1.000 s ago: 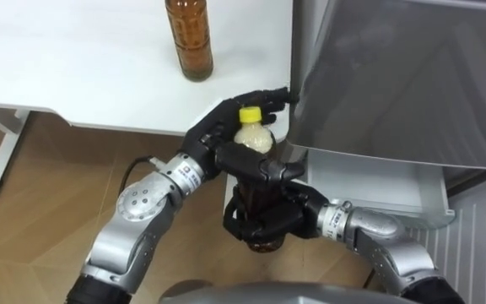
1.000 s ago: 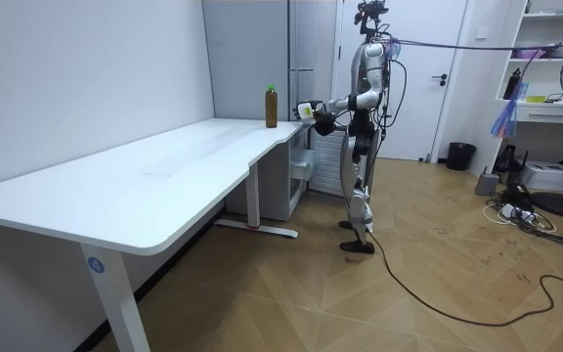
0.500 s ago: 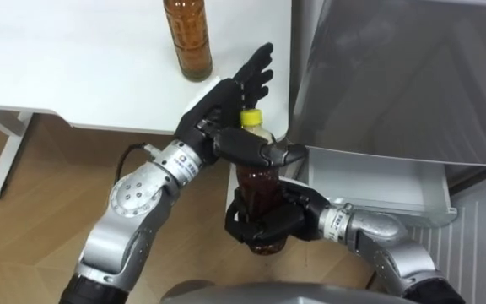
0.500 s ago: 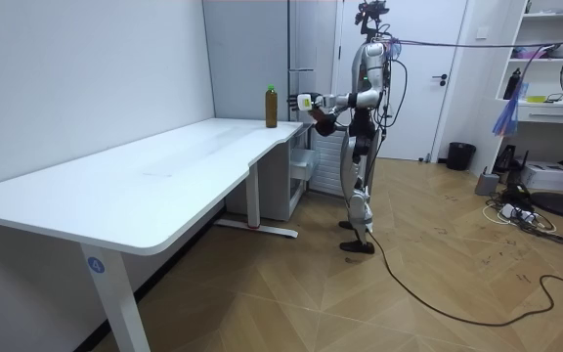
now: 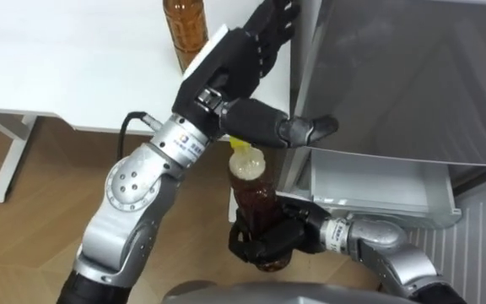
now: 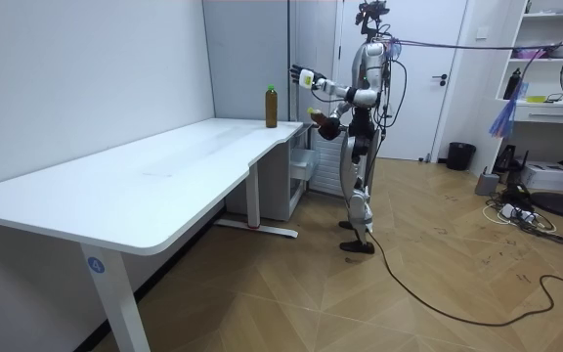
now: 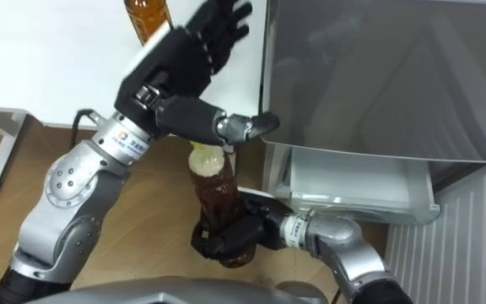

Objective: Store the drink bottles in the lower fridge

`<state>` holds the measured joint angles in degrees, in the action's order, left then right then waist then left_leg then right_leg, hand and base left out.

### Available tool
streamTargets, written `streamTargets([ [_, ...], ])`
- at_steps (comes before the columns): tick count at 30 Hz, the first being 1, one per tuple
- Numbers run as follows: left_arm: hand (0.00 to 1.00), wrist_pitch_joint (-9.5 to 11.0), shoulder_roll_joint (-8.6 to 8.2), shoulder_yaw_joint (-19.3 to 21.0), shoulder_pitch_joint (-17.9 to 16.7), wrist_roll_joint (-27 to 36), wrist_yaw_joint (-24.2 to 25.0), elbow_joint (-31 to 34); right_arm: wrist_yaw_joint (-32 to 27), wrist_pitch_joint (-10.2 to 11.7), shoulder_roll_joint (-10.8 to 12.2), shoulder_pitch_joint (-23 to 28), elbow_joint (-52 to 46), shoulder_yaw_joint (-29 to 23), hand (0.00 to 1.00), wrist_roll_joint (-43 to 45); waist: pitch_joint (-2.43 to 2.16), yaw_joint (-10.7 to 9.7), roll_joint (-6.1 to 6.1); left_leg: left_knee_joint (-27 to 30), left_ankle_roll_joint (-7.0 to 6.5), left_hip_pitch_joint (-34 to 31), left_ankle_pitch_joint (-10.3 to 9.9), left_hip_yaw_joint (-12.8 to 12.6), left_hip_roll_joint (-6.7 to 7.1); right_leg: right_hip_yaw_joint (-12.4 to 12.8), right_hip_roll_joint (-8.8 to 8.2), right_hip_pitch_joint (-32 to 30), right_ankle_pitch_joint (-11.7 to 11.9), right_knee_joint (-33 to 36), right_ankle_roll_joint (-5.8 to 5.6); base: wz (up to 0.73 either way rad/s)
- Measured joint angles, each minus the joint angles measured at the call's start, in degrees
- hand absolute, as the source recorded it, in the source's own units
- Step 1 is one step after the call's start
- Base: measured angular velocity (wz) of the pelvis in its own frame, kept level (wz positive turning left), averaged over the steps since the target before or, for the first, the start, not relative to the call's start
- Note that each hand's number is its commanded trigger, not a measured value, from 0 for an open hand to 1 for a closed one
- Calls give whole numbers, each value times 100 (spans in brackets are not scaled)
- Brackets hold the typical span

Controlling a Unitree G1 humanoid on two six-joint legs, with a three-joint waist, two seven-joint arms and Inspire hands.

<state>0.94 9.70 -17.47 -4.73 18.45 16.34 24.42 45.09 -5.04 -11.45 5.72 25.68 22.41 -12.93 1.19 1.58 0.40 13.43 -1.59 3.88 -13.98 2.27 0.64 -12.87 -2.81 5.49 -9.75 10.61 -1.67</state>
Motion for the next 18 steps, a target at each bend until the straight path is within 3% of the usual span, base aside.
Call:
streamTargets([
  [2, 0, 178, 3, 1, 28, 2, -31, 154, -9, 8, 0, -2, 74, -1, 100, 0, 0, 30, 0, 5, -3, 2, 2, 8, 2, 1, 0, 6, 0, 0, 0, 0],
  [7, 0, 236, 2, 292, 90, -8, -155, 350, -23, 48, 30, -6, 309, 2, 100, 23, 0, 49, 2, 1, -3, -27, 2, 33, 3, -42, -1, 5, 0, 0, 0, 2],
  [12, 0, 478, 27, 645, 126, -49, -530, 624, -67, 50, -17, 18, 314, -6, 100, 205, -3, 54, 18, 1, -3, -21, 2, 114, 6, -123, -1, 49, 0, 0, 0, 8],
  [18, 0, 690, -3, 1619, 265, -23, -969, 990, -89, 201, -82, 267, 276, -430, 100, 172, -20, 364, 81, 19, -2, 4, 3, 120, 5, -136, -2, 67, 0, -17, 0, 0],
])
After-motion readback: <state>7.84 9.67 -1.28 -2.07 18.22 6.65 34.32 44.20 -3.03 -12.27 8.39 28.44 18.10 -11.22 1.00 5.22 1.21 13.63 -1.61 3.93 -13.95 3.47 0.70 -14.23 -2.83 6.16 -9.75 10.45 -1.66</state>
